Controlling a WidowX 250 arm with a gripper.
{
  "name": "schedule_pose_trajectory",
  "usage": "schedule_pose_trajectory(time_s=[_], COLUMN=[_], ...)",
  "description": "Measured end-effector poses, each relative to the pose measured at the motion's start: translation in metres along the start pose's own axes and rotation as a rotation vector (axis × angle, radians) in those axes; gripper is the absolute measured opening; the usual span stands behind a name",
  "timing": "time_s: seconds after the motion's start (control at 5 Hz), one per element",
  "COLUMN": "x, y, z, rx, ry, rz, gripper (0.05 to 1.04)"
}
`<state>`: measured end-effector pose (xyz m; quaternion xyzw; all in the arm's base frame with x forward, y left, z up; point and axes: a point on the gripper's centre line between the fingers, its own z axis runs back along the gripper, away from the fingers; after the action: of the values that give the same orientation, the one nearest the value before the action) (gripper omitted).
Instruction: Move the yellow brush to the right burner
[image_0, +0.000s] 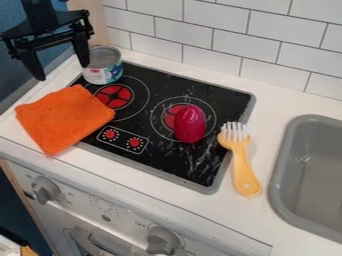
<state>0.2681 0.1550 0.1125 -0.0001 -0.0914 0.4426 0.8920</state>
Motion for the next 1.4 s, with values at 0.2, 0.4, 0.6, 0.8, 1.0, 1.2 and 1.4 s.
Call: schedule_pose_trajectory(time_s=[0.2,0.4,0.6,0.8,1.0,1.2,1.4], x=[-0.005,-0.014,-0.030,-0.057,-0.090,-0.131,-0.165], y=[0.002,-0.003,-0.015,-0.029,-0.051,-0.082,-0.109], z=[-0.010,-0.008,0.004,0.013,0.015,0.013,-0.001], rx=[0.019,0.046,-0.002,-0.048,-0.018,0.004,-0.034], ry=[0.032,0.004,-0.007,-0.010,-0.019,-0.029,0.038], rz=[0.005,-0.011,-0.026,-0.069,-0.079,-0.180,-0.260], gripper=[0.999,0.999,0.999,0.999,0.999,0.999,0.999])
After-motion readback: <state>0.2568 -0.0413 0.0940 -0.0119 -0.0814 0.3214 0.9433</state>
